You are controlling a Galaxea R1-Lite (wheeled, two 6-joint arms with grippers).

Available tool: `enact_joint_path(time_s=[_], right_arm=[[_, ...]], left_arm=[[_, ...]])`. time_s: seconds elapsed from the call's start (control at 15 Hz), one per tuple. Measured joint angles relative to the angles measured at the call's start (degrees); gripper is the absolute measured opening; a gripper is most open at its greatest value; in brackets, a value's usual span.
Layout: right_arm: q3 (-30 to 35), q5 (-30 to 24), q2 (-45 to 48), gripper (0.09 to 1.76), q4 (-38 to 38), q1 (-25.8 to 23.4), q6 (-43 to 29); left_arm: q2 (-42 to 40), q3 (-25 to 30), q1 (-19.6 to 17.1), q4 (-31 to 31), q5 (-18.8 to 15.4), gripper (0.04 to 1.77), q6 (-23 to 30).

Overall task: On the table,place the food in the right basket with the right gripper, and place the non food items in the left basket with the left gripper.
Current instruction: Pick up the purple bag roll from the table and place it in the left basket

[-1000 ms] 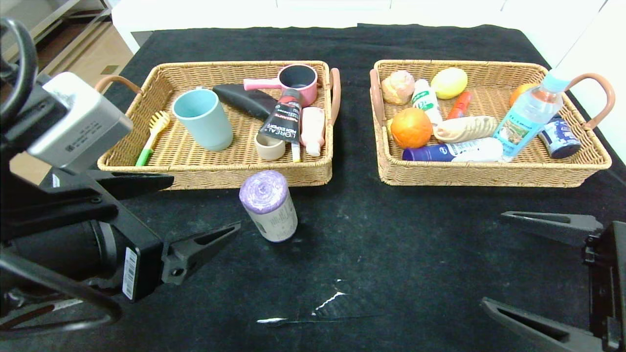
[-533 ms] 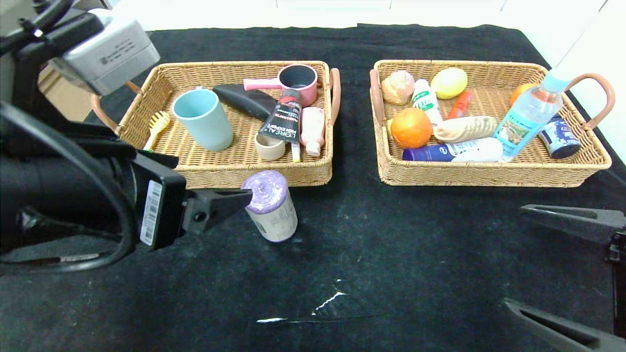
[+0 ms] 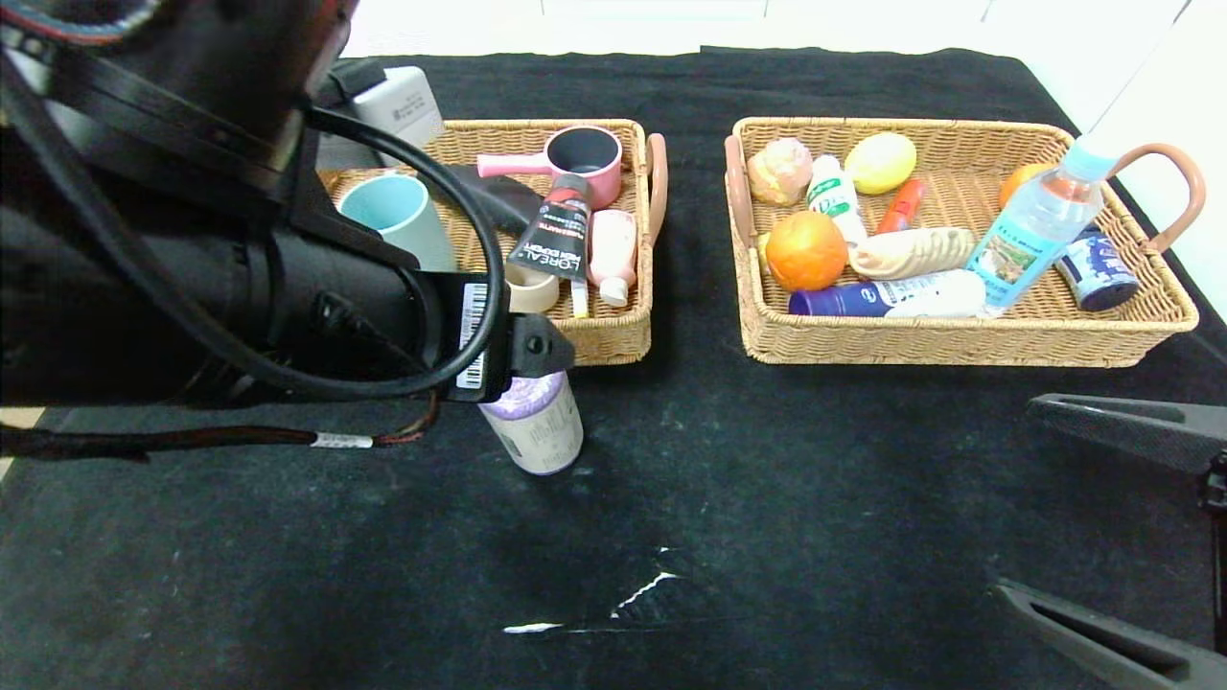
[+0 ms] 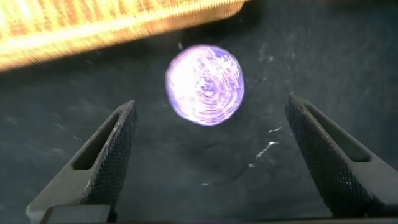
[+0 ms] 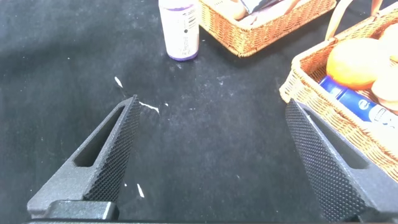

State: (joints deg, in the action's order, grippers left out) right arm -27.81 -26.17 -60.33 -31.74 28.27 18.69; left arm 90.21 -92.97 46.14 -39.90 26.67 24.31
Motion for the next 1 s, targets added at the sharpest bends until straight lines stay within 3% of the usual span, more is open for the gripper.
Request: enact_joint_path(time_s=[0.27,0.47,0.73,1.0], right_arm=[[-0.05,-0.04,0.05,1.70,0.11,0.00,-0.04],[0.05,-0.01,0.05,1.70,0.11,-0.05,0.11],[0.20,-0.04,-0.28,1.70,0.20,-0.07,0.18],[0.27,-0.01,-0.67,1.70,0.09,-0.22,0.30]], left_arm=[[3.50,-1.02,-1.72,-0.67,-0.74,1.72,1.79],[4.55,-0.63,-2.99,-0.61,-4.57,1.72,1.79],[6.31,0.50,-4.94,-0.50,-5.23,1.72,1.87],[7.22,2.39,-6.14,3.24,-8.11,1.72,1.82]])
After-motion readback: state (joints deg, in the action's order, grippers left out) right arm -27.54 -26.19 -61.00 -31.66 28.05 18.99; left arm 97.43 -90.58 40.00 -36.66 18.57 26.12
